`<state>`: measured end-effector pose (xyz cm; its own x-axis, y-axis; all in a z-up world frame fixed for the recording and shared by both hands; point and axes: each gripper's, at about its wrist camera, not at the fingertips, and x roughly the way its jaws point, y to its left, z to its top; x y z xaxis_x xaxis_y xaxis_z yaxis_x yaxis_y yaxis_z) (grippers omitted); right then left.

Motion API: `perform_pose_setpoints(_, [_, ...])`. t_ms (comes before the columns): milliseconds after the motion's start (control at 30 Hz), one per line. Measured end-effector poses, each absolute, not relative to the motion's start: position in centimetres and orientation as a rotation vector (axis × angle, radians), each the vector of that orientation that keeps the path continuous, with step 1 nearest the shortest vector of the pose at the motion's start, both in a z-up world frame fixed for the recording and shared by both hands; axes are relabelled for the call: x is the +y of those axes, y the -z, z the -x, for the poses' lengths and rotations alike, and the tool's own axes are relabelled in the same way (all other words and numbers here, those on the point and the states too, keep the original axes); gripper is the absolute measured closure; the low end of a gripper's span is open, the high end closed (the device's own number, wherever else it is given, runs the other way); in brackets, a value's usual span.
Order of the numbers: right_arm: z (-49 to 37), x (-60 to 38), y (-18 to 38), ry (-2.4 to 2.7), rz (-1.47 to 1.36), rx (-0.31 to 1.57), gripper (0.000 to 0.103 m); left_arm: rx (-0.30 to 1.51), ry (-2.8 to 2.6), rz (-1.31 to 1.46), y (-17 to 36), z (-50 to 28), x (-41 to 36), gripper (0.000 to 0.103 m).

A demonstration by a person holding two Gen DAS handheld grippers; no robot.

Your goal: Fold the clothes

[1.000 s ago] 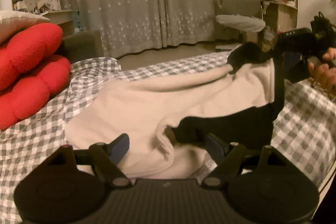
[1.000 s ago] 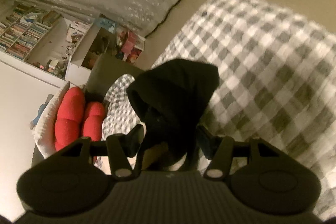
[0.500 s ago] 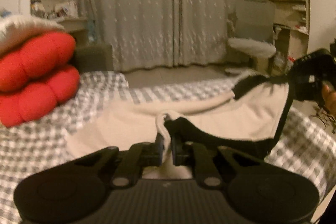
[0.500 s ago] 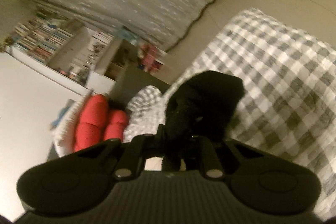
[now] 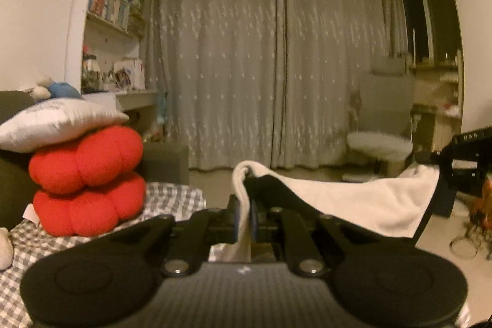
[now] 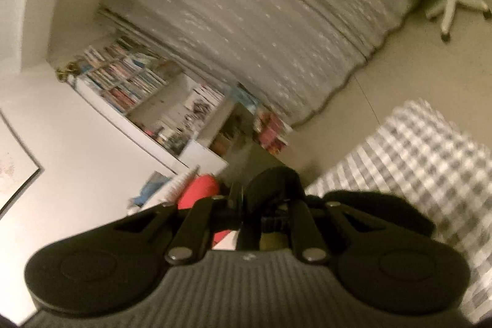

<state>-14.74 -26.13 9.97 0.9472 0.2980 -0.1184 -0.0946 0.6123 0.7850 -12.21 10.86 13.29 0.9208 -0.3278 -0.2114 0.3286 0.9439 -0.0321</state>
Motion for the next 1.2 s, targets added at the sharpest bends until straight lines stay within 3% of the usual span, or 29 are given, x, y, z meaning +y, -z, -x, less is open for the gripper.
perform_pose_setpoints(433, [20.4,-25.2,-17.6,-0.254,-0.773,0.064,0.089,0.102,0.384,0.073,-19.6,18.4,12.6,0.096])
perform_pose_setpoints(667, [22.2,-24.7,-20.0,-0.224,-0.694,0.007,0.089,0.141,0.457,0.141,-20.7,19.9,13.7,0.096])
perform_pose_setpoints(1200, [12.2,-24.6,-13.2,-0.11,-0.695,0.195,0.089,0.371,0.413,0.207,-12.7,11.5,12.2,0.095])
